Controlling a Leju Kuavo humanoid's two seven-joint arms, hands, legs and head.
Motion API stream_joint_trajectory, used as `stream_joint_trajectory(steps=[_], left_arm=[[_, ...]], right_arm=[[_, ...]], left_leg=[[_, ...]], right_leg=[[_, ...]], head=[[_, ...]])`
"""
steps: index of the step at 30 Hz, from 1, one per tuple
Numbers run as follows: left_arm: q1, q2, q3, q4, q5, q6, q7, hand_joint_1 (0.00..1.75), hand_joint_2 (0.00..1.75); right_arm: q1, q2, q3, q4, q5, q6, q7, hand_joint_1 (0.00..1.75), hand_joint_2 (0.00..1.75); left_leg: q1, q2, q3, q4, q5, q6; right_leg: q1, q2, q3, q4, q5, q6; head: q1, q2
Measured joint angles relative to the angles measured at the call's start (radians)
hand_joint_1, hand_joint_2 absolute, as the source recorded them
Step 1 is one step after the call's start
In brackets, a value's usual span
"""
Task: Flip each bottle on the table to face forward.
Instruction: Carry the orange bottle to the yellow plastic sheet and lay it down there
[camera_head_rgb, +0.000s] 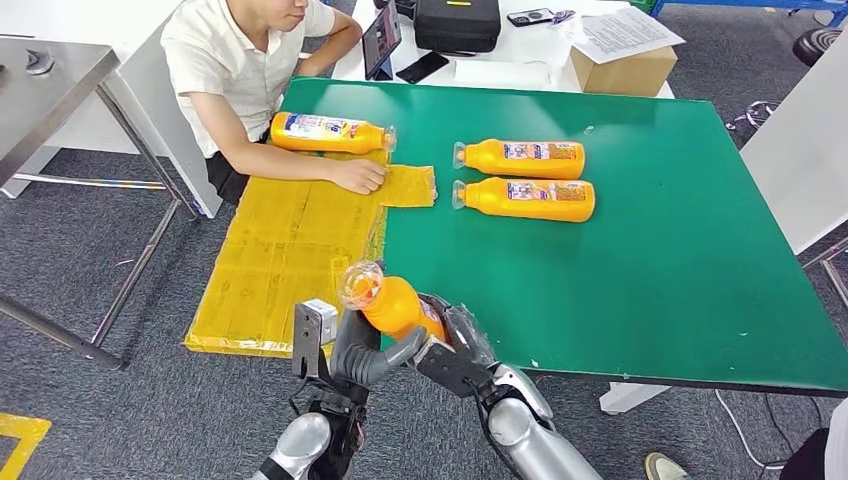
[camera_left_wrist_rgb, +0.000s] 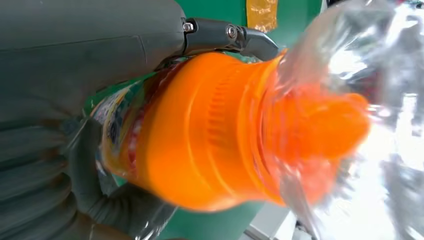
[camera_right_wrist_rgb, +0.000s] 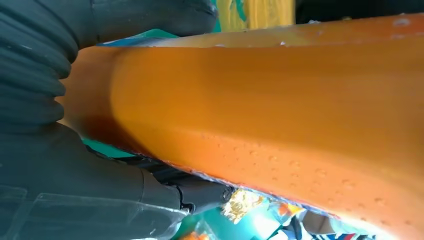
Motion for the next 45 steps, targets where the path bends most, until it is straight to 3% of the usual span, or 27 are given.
stream_joint_trajectory(steps=[4,10,11,12,14,15,16,17,24,32,35,40,45], left_arm=[[-0.051,-0.005,0.001,0.097,0.007,0.029,-0.026,0.00,1.75],[-0.101,-0.014,0.010,0.193,0.055,-0.021,-0.055,0.02,1.75],[-0.102,-0.014,0.013,0.196,0.061,-0.029,-0.061,0.28,1.75],[-0.102,-0.014,0.016,0.196,0.065,-0.035,-0.065,0.71,1.75],[-0.102,-0.014,0.020,0.196,0.068,-0.039,-0.068,1.58,1.75],[-0.102,-0.014,0.021,0.194,0.068,-0.038,-0.069,1.75,1.75],[-0.101,-0.014,0.023,0.193,0.069,-0.037,-0.071,1.75,1.75],[-0.099,-0.014,0.025,0.190,0.069,-0.035,-0.074,1.75,1.75],[-0.069,-0.014,0.061,0.138,0.077,0.021,-0.106,1.75,1.75],[-0.062,-0.001,0.134,0.119,0.090,0.091,-0.145,1.75,1.75],[-0.074,0.004,0.173,0.117,0.080,0.113,-0.151,1.75,1.75],[-0.101,0.016,0.215,0.120,-0.032,0.265,-0.209,1.75,1.75],[-0.128,0.018,0.244,0.133,-0.159,0.347,-0.263,1.75,1.75]], right_arm=[[0.001,0.015,0.035,-0.019,-0.009,-0.003,0.009,1.75,1.75],[-0.010,0.017,0.071,-0.044,-0.042,0.014,0.024,1.75,1.75],[-0.013,0.017,0.075,-0.044,-0.048,0.016,0.024,1.72,1.75],[-0.015,0.016,0.079,-0.044,-0.053,0.017,0.024,1.54,1.75],[-0.019,0.016,0.085,-0.044,-0.058,0.017,0.022,0.70,1.75],[-0.020,0.016,0.088,-0.044,-0.060,0.018,0.020,0.29,1.75],[-0.021,0.015,0.092,-0.044,-0.063,0.019,0.016,0.03,1.75],[-0.022,0.015,0.097,-0.045,-0.067,0.022,0.010,0.00,1.75],[-0.022,0.017,0.135,-0.060,-0.077,0.033,-0.018,0.00,1.75],[-0.019,0.038,0.163,-0.062,-0.046,-0.038,-0.033,0.00,1.75],[-0.004,0.045,0.170,-0.062,-0.023,-0.095,-0.050,0.00,1.75],[0.038,0.062,0.173,-0.079,0.020,-0.257,-0.115,0.00,1.75],[0.054,0.082,0.175,-0.111,0.029,-0.377,-0.158,0.00,1.75]], left_leg=[[0.000,-0.001,0.000,0.000,0.000,0.000],[0.000,-0.001,-0.001,0.000,0.000,0.000],[0.000,-0.001,-0.001,0.000,0.000,0.000],[0.000,-0.002,-0.001,0.000,0.000,0.000],[0.000,-0.002,-0.001,0.000,0.000,0.000],[0.000,-0.001,-0.001,0.000,0.000,0.000],[0.000,-0.001,-0.001,0.000,0.000,0.000],[0.000,-0.001,-0.001,0.000,0.000,0.000],[0.000,0.000,-0.001,0.000,0.000,0.000],[0.000,0.000,-0.001,0.000,0.000,0.000],[0.000,0.000,-0.001,0.000,0.000,0.000],[0.000,-0.001,-0.001,0.000,0.000,0.000],[0.000,-0.001,-0.002,0.000,0.000,0.000]], right_leg=[[0.000,-0.001,0.000,0.000,0.000,0.000],[0.000,-0.001,0.000,0.000,0.000,0.000],[0.000,-0.001,0.000,0.000,0.000,0.000],[0.000,-0.002,0.000,0.000,0.000,0.000],[0.000,-0.002,0.000,0.000,0.000,0.000],[0.000,-0.002,0.000,0.000,0.000,0.000],[0.000,-0.001,-0.001,0.000,0.000,0.000],[0.000,-0.001,-0.001,0.000,0.000,0.000],[0.000,-0.001,-0.001,0.000,0.000,0.000],[0.000,-0.001,-0.001,0.000,0.000,0.000],[0.000,-0.001,-0.001,0.000,0.000,0.000],[0.000,-0.001,-0.002,0.001,0.000,0.000],[0.000,-0.001,-0.002,0.001,0.000,0.000]], head=[[0.000,0.000],[0.000,0.000],[0.000,0.000],[0.000,0.000],[0.000,0.000],[0.000,0.000],[0.000,0.000],[0.000,0.000],[0.000,0.000],[0.000,0.000],[0.000,0.000],[0.000,0.000],[0.000,0.000]])
